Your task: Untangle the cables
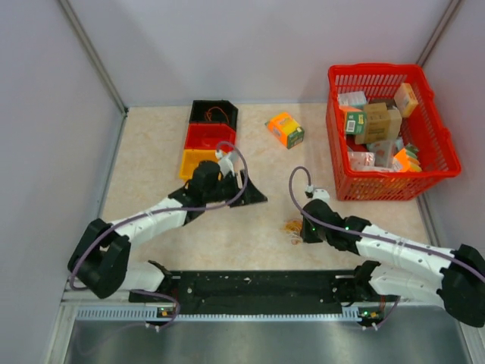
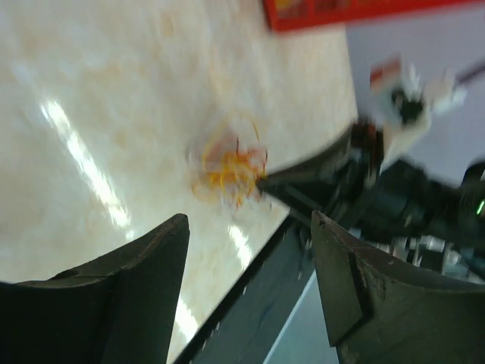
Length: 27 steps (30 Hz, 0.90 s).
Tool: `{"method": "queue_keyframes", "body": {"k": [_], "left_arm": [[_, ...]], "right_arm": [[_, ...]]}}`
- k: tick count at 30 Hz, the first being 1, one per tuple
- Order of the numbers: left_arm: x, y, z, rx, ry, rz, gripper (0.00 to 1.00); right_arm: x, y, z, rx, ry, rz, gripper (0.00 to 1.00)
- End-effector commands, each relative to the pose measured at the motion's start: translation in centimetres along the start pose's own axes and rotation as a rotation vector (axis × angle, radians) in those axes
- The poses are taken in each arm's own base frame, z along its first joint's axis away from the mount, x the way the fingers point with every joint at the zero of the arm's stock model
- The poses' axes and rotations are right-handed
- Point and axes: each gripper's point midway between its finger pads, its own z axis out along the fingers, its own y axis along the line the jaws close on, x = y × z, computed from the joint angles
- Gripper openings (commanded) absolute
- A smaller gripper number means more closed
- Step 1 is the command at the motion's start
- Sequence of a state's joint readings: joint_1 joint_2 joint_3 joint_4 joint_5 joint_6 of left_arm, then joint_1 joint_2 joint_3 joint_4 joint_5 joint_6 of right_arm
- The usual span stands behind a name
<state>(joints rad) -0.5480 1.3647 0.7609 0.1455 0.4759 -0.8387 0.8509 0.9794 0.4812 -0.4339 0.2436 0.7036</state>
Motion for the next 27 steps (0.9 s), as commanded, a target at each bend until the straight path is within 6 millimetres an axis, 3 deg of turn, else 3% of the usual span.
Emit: {"method": "queue_keyframes", "body": {"k": [1, 4, 8, 13, 15, 16, 18, 19, 23, 27], "left_arm": [[5.5, 2.3, -1.8, -0.022, 0.053, 0.074, 0.7], [7.8, 3.2, -3.1, -0.002, 0.048, 0.058, 0.72], [9.2, 1.7, -3.6, 0.068, 0.064, 0.087, 0.8], [10.1, -0.4, -2.7, 0.166, 0.107, 0.105, 0.84], [10.5, -0.9, -2.3, 0.193, 0.123, 0.103, 0.74], [10.6, -1.2, -2.2, 0.2, 0.126, 0.105, 0.59], [10.6, -1.4, -1.8, 0.196, 0.128, 0.107, 0.44], [10.6, -1.6, -1.7, 0.197, 0.126, 0.11, 0.45], [11.1, -3.8, -2.0, 0.253, 0.137, 0.14, 0.74], [11.1, -5.5, -1.8, 0.268, 0.139, 0.191, 0.76]], "right_arm": [[-1.6, 4.0, 1.0, -0.147, -0.03, -0.035, 0.0], [-1.1, 6.1, 1.1, -0.255, -0.04, -0.043, 0.0], [-2.2, 9.9, -1.1, -0.495, -0.119, -0.026, 0.0], [-4.3, 11.1, -3.9, -0.616, -0.232, 0.019, 0.0], [-4.6, 11.0, -4.7, -0.631, -0.245, 0.04, 0.0], [-4.9, 10.9, -5.2, -0.636, -0.256, 0.057, 0.0], [-4.9, 10.2, -5.4, -0.623, -0.256, 0.089, 0.0], [-5.1, 9.8, -5.5, -0.613, -0.257, 0.118, 0.0], [-5.5, 9.6, -6.2, -0.649, -0.261, 0.163, 0.0], [-5.6, 9.8, -6.8, -0.676, -0.265, 0.155, 0.0]]}}
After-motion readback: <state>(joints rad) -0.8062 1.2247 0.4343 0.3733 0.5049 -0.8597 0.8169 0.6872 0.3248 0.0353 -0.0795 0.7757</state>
